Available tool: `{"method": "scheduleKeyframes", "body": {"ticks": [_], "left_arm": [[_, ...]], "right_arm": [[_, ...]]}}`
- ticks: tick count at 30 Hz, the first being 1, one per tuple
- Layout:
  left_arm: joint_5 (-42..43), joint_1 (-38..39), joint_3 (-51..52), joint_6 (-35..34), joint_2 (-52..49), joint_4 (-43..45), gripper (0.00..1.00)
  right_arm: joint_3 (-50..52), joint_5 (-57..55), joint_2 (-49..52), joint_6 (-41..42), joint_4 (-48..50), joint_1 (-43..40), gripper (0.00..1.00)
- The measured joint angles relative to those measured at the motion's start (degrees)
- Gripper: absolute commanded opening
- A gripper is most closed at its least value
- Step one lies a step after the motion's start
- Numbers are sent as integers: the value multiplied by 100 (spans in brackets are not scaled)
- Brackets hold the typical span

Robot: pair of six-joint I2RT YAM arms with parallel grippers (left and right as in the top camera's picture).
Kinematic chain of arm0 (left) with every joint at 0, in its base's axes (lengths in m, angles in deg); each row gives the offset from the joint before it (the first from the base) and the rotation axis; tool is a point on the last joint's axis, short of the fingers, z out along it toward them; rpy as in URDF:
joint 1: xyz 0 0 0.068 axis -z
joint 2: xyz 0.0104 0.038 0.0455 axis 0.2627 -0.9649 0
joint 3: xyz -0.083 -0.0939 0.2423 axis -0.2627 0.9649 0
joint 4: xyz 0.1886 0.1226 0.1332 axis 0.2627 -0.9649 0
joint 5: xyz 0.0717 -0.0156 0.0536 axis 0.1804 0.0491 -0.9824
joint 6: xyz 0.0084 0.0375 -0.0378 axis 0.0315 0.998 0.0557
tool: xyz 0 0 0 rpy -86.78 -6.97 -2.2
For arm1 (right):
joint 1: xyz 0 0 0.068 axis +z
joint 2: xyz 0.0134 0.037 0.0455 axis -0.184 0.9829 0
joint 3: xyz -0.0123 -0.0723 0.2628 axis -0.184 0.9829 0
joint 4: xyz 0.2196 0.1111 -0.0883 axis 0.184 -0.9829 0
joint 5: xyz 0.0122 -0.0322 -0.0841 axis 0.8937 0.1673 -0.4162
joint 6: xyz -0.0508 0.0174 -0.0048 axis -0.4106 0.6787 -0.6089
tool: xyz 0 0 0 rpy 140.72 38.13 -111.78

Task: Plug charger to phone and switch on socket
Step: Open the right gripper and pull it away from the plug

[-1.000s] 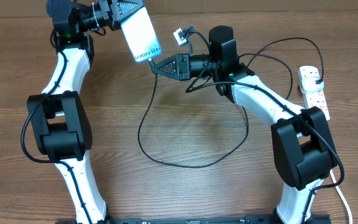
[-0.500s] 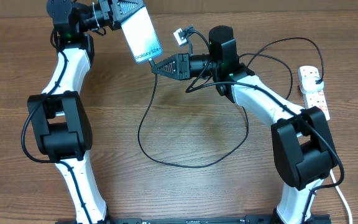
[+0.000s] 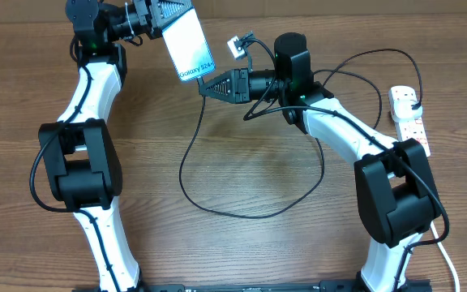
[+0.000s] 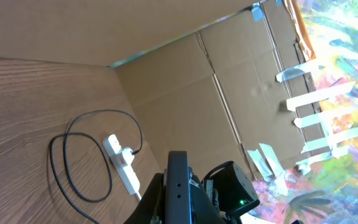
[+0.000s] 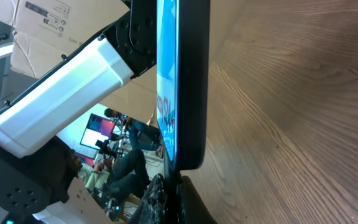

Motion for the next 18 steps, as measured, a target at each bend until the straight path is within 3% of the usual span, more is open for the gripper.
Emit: {"method": "scheduleKeyframes", "body": {"ticks": [3, 5, 10, 18], "left_arm": [[315, 79, 2, 26, 0, -7, 4], [435, 168, 2, 44, 0, -4, 4], [553, 258, 2, 103, 0, -9, 4], [608, -291, 2, 170, 0, -358, 4]], "right_arm": [[-7, -203, -4, 11, 136, -13, 75], [-9, -264, -9, 57, 133, -33, 87], [-11, -149, -9, 107, 136, -66, 99], [-11, 20, -9, 304, 52, -105, 100]]}}
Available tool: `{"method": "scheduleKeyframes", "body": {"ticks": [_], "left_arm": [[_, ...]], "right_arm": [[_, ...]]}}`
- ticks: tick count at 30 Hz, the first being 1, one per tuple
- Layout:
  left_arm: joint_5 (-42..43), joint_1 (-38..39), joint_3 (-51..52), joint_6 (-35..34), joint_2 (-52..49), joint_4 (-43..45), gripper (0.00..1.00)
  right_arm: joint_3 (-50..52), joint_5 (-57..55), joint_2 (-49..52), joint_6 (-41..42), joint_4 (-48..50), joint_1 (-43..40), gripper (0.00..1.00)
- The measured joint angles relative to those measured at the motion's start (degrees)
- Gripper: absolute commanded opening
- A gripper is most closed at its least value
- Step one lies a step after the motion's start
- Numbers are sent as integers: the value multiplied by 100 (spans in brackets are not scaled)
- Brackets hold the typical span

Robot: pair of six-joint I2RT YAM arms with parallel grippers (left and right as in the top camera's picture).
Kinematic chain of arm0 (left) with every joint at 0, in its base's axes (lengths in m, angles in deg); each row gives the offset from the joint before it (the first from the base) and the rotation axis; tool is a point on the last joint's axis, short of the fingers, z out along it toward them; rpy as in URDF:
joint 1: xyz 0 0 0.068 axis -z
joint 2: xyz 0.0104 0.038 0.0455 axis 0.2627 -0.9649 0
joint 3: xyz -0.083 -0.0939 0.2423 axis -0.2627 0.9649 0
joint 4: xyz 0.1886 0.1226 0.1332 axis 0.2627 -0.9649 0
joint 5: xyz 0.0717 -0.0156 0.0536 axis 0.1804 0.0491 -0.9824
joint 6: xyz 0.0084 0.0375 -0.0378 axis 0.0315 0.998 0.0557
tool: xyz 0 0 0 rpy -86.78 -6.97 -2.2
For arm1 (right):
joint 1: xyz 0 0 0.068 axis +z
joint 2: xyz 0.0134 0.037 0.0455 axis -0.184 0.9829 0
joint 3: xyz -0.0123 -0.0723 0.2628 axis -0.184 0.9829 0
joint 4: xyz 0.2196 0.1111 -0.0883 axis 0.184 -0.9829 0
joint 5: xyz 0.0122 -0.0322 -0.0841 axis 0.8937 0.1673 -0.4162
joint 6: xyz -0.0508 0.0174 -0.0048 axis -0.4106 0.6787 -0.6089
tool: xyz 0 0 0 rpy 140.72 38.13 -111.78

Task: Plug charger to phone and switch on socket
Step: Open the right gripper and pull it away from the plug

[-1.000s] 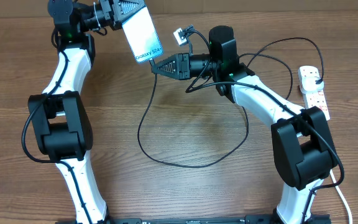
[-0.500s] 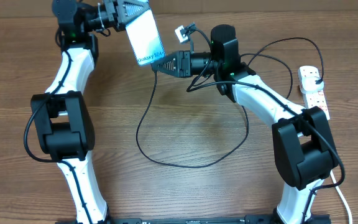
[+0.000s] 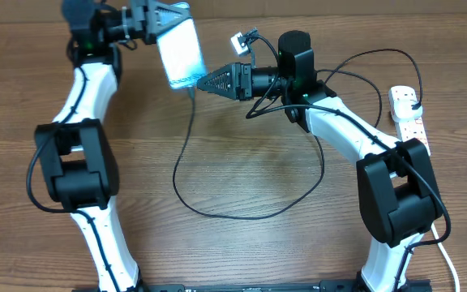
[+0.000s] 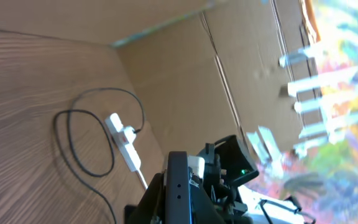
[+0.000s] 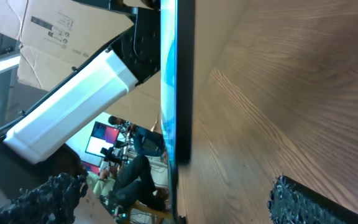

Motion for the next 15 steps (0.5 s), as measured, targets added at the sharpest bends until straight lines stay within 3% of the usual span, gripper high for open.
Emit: {"method": "scheduleKeyframes", "body": {"ticks": [7, 15], "left_arm": [[195, -483, 0, 70, 0, -120, 4], [328, -522, 0, 129, 0, -212, 4]], "right_arm": [[-11, -289, 0, 160, -1099, -472, 100], [-44, -1652, -7, -92, -4004, -901, 100]]}}
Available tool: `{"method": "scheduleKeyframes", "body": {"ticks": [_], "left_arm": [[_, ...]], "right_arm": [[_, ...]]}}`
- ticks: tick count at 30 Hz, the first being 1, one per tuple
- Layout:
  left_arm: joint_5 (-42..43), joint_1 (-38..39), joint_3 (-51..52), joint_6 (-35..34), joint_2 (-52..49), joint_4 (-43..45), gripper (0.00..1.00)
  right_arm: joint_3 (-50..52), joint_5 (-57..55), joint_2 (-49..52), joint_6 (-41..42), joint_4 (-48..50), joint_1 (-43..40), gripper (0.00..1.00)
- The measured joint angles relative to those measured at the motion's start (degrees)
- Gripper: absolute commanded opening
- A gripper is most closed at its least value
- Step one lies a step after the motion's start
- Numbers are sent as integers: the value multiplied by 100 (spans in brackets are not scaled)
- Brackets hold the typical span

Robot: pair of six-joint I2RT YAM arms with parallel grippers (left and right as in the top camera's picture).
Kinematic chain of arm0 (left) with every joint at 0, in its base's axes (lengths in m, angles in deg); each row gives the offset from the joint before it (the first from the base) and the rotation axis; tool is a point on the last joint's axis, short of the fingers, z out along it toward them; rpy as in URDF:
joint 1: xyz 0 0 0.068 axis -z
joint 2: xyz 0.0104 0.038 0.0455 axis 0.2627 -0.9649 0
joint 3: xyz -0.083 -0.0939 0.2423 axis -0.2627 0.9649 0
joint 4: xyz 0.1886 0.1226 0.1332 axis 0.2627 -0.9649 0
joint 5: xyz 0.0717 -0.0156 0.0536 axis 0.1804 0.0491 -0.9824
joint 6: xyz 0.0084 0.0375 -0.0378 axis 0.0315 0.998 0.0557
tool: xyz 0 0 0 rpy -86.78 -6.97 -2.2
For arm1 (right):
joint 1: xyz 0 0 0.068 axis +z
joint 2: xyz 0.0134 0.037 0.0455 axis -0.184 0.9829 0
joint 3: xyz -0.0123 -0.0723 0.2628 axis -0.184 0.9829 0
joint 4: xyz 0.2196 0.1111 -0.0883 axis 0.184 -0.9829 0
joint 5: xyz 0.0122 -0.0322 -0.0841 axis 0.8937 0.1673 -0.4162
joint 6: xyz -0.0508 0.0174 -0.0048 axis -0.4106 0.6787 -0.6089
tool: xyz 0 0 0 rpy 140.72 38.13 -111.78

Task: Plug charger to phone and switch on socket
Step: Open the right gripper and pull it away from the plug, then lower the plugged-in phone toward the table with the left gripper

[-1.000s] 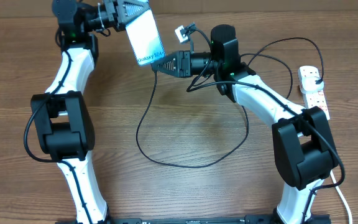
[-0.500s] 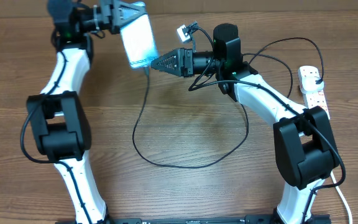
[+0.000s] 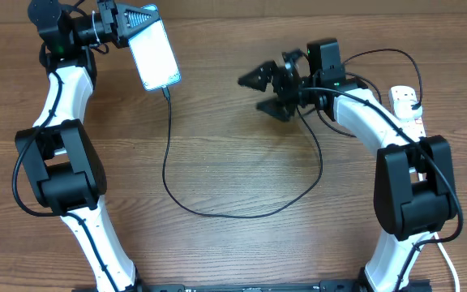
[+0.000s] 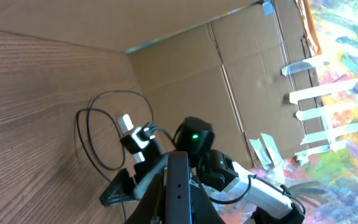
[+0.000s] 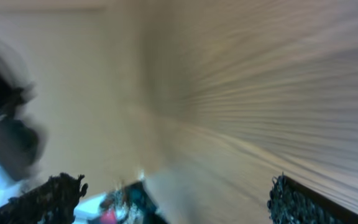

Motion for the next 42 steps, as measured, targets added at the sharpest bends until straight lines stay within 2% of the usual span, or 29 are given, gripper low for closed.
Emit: {"method": "scheduleKeyframes", "body": {"ticks": [4, 12, 15, 20, 23, 27, 32, 36, 42], "left_arm": [[37, 66, 0, 101, 0, -109, 4], [105, 420, 0, 289, 0, -129, 4], [96, 599, 0, 402, 0, -428, 4], [-136, 826, 0, 824, 0, -1773, 4], [-407, 894, 0, 1303, -11, -2710, 4], [-874, 994, 4, 2302, -11, -4339, 4], [-1532, 1161, 22, 3582, -48, -5960, 4], [-1816, 1401, 24, 4454, -74, -6537, 4], [-2192, 1755, 24, 5115, -74, -7060, 6]], "right_arm": [[4, -868, -221, -319, -874, -9, 100], [0, -1770, -1867, -911, -1287, -9, 100], [-11, -1904, -2400, -1034, -1410, -9, 100], [-13, -2009, -2712, -1119, -1663, -7, 100], [-13, -2046, -2712, -1139, -1878, -7, 100], [-13, -2057, -2712, -1174, -2017, -7, 100], [-13, -2094, -2712, -1257, -2103, -9, 100], [-13, -2105, -2712, -1335, -2105, -7, 100], [-13, -2146, -2712, -1375, -2201, -9, 100]]}}
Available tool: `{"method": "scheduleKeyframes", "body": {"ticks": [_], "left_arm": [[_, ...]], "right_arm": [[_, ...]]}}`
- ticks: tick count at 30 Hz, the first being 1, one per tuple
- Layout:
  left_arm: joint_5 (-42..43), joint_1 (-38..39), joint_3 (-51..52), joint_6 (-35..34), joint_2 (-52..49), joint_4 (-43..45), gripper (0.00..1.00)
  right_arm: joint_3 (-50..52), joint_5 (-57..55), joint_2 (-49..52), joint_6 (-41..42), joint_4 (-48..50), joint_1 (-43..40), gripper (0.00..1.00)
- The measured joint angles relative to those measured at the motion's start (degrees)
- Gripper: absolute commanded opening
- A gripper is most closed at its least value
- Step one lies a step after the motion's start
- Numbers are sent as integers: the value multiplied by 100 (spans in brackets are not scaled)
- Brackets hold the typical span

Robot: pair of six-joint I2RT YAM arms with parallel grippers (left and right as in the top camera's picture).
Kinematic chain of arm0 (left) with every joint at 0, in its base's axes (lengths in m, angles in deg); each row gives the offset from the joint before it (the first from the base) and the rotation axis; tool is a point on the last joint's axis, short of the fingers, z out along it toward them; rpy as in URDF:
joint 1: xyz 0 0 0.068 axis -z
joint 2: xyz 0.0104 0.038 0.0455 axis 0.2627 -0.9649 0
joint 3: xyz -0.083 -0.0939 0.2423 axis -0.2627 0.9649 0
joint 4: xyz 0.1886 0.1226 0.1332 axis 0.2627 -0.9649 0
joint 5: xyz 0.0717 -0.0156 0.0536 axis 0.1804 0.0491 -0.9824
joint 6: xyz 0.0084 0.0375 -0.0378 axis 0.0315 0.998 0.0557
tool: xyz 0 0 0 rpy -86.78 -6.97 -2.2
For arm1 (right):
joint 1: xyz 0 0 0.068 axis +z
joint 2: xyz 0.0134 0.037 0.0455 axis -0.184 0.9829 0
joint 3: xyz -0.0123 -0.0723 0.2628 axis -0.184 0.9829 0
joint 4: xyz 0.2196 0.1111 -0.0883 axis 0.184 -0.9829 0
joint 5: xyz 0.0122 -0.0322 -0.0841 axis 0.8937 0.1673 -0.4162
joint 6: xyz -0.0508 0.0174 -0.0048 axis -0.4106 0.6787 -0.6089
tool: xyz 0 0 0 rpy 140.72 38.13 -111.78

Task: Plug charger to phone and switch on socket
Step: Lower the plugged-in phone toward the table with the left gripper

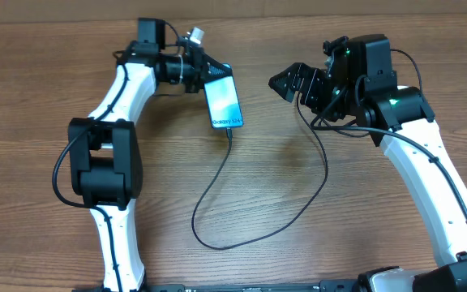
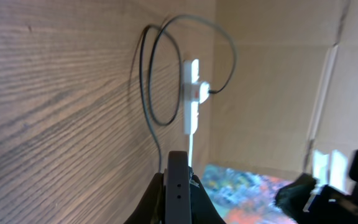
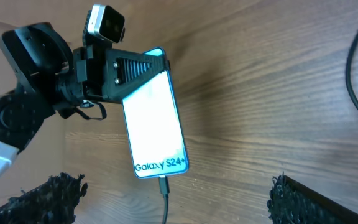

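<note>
My left gripper (image 1: 207, 75) is shut on the top end of the phone (image 1: 222, 101). The phone's lit screen faces up and reads "Galaxy S24+" in the right wrist view (image 3: 153, 121). A black charger cable (image 1: 217, 186) is plugged into the phone's bottom edge (image 3: 162, 185). From there it loops over the table toward the right arm. In the left wrist view the phone (image 2: 178, 186) shows edge-on between the fingers (image 2: 156, 196). My right gripper (image 1: 292, 85) stands open to the right of the phone, holding nothing. The white power strip (image 2: 190, 99), with a plug in it, shows only in the left wrist view.
The wooden table (image 1: 39, 178) carries the cable's wide loop (image 1: 314, 182) across its middle. Cardboard walls (image 2: 278, 74) stand behind the table. The right arm's white link (image 1: 428, 174) reaches over the table's right side, where the strip lies.
My left gripper has brought the phone from the far left back corner to right of there, nearer the table's middle. The right gripper is still open, a little further right, with its arm lifted.
At first my left gripper held the phone up and my right gripper was shut on the plug at its bottom edge. Then the right gripper was open with the cable in the phone. After that the phone was at the far left, and now it is nearer the middle.
</note>
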Motion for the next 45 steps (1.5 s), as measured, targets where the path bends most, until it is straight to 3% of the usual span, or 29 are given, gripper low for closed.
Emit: {"method": "scheduleKeyframes", "body": {"ticks": [16, 34, 45], "left_arm": [[-905, 568, 0, 841, 0, -748, 10], [-1744, 769, 0, 1003, 0, -1532, 8], [-1947, 1014, 249, 1019, 0, -1432, 6]], "right_arm": [[0, -291, 0, -46, -267, 2, 100], [0, -356, 0, -61, -452, 2, 100], [0, -361, 0, -63, -660, 0, 100]]}}
